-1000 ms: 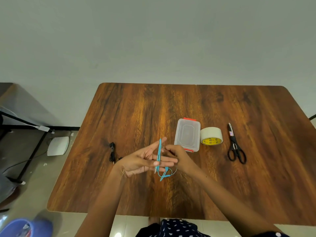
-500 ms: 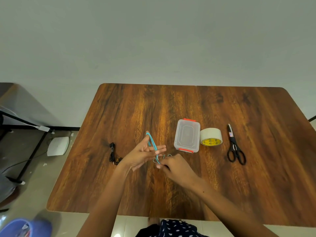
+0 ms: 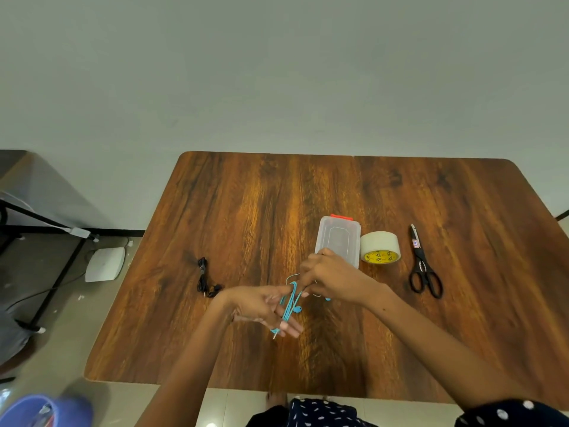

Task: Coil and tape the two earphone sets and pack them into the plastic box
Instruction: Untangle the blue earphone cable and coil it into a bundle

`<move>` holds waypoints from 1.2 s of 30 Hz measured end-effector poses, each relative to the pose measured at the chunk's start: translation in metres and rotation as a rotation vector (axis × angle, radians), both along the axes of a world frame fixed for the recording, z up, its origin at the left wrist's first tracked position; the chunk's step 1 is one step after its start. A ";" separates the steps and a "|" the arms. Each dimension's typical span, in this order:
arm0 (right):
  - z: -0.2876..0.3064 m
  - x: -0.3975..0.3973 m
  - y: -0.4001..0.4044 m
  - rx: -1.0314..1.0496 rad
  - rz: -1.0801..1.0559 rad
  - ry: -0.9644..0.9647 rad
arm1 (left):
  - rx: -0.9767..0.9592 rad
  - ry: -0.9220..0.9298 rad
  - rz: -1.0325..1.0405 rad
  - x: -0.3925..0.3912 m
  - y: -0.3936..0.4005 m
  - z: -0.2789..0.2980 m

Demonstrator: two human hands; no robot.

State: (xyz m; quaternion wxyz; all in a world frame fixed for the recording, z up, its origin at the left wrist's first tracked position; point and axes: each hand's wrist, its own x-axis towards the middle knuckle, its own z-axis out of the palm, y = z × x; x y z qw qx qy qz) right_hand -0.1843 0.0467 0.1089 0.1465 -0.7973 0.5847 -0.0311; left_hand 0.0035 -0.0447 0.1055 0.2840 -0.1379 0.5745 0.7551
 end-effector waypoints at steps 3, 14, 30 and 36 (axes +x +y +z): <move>0.006 -0.012 -0.003 -0.046 -0.020 0.017 | 0.014 0.003 -0.072 0.003 0.003 0.000; -0.021 -0.018 -0.002 -0.040 -0.224 -0.252 | 0.397 0.342 0.095 0.005 0.012 -0.007; -0.040 -0.016 0.004 -0.197 -0.551 -0.277 | 0.448 0.229 0.201 0.008 0.017 -0.015; -0.045 -0.007 0.005 -0.130 -0.517 -0.333 | 0.461 0.265 0.148 0.000 0.021 -0.007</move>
